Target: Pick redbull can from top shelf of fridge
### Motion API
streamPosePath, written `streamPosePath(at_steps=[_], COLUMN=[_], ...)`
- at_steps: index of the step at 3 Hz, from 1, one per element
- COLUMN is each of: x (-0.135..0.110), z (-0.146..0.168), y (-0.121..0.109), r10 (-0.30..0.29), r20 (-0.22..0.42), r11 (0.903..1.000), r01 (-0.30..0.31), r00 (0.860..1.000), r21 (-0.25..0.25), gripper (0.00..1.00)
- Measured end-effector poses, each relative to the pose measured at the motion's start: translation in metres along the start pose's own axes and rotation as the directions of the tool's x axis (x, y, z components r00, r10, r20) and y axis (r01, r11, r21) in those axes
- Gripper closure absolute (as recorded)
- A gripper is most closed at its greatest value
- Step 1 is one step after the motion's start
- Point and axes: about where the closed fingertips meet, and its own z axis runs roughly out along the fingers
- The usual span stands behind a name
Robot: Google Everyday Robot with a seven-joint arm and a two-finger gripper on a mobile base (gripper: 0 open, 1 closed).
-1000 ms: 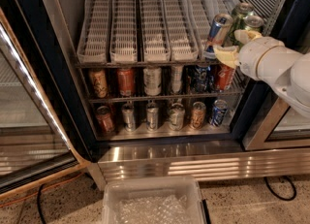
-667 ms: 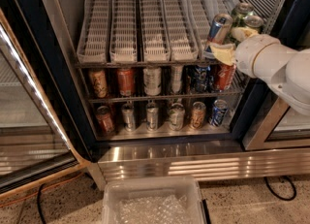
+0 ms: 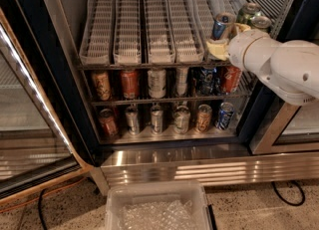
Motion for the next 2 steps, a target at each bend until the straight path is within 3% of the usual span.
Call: streamPosePath(at_steps=[2], x=[0.0021], z=[0.0163], y=[0.0007], r10=[0.022], r20=[-0.005], r11=[0.9997], r01=[-0.022], r00=[1.0], r21=[0.005], gripper=[0.45])
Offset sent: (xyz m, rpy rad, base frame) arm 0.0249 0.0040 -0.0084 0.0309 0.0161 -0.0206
